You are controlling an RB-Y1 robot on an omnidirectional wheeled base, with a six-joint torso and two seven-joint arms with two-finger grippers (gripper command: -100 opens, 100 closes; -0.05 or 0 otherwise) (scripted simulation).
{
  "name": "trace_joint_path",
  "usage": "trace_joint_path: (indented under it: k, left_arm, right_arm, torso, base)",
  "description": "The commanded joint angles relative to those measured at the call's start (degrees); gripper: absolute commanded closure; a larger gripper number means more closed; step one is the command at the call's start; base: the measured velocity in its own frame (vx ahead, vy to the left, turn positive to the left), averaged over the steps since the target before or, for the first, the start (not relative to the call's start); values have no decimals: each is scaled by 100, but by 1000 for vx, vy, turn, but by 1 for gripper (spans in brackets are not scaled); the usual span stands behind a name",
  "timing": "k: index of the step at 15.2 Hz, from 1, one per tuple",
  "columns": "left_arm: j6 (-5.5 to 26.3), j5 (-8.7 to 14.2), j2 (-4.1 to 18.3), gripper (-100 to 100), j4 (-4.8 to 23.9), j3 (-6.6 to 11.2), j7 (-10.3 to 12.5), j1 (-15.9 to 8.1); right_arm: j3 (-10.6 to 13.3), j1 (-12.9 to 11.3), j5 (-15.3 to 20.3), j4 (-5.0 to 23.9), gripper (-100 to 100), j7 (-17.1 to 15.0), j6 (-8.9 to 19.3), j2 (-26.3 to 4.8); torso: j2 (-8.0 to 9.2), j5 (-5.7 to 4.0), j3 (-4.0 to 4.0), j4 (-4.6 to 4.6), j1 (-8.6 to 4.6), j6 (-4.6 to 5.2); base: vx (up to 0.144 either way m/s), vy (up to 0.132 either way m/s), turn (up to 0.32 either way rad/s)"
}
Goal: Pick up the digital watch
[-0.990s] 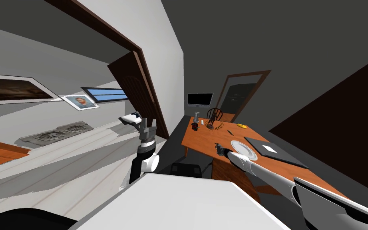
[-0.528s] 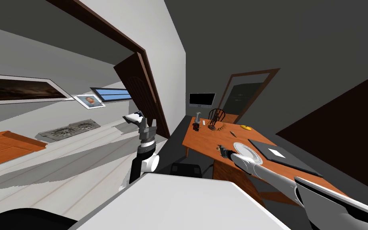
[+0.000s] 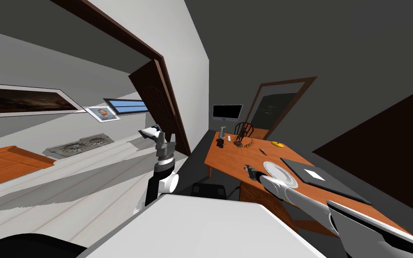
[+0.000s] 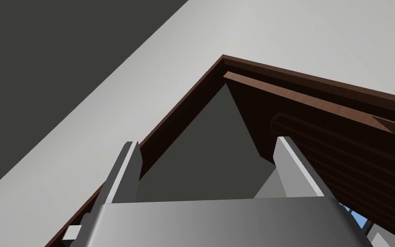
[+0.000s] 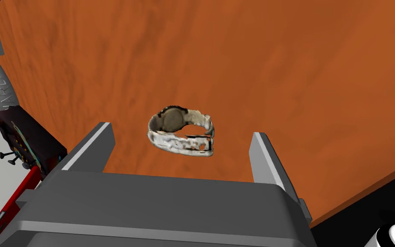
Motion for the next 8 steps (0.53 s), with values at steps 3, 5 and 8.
trace_joint_path:
  k: [3, 5, 8]
  left_arm:
    - [0, 0, 0, 0, 0, 0, 0, 0]
    - [0, 0, 0, 0, 0, 0, 0, 0]
    - [0, 0, 0, 0, 0, 0, 0, -1]
  right_arm:
    - [-25, 45, 66, 2, -100, -22, 40, 22]
    - [-30, 48, 77, 1, 100, -33, 41, 23]
    - [-33, 45, 76, -2, 100, -34, 46, 22]
  torso:
    - [2, 2, 1, 1, 2, -2]
    - [11, 2, 7, 3, 3, -1]
    - [11, -2, 5, 0, -1, -4]
  base:
    - [32, -1, 18]
    - [4, 0, 0]
    - [0, 0, 0]
